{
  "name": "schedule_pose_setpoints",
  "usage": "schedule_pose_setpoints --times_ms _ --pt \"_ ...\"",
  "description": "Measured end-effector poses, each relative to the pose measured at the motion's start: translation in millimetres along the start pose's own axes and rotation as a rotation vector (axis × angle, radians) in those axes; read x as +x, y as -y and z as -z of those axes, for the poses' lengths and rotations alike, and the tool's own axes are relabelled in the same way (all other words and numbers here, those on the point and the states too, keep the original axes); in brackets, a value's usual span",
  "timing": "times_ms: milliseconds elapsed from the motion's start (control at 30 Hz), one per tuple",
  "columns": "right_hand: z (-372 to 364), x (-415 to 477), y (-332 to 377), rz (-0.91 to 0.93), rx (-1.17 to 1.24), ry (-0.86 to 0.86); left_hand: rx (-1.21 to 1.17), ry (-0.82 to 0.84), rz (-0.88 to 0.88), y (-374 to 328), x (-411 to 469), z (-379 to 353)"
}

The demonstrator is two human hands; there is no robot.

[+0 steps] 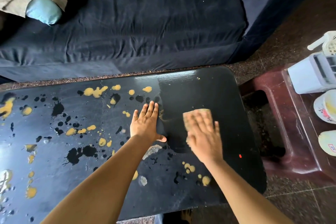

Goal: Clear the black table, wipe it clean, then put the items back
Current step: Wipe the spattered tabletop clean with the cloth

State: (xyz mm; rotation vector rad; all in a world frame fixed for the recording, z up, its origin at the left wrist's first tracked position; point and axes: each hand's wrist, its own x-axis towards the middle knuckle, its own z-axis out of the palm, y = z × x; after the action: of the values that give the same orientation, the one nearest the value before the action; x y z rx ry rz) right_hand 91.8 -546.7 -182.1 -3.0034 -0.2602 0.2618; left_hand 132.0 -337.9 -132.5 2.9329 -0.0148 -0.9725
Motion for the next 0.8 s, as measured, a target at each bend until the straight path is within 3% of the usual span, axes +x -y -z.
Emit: schedule_pose_setpoints --times_ms 67,133,267,333,433,533,600,733,800 --pt "-1 -2 4 -0.230 0.032 -0.025 -0.003 -0.005 0.002 1 1 -1" --pt "-1 -5 29 -0.251 0.088 -0.046 -0.012 -0.013 0.005 1 0 -3" --pt "-5 -23 31 0.269 0.005 0.009 -0.021 -0.001 0.024 -2 -2 -3" --pt "-4 -25 3 0.317 -0.030 0.010 -0.037 -0.038 0.040 -4 -8 -3" --pt "-2 -28 -13 0.018 0.009 -0.012 -0.045 -0.193 0.035 -8 -31 -18" --pt "-6 -31 20 -0.229 0.067 -0.037 -0.138 -0.260 0.022 -12 -65 -43" --pt "-8 -37 46 -0.137 0.115 -0.024 -0.184 -0.248 0.009 -17 -91 -65" --pt "-4 -45 23 0.285 0.011 0.024 -0.167 -0.245 0.024 -25 -121 -93" --pt "0 -46 -6 0.203 -0.036 0.036 -0.167 -0.219 0.029 -25 -122 -96"
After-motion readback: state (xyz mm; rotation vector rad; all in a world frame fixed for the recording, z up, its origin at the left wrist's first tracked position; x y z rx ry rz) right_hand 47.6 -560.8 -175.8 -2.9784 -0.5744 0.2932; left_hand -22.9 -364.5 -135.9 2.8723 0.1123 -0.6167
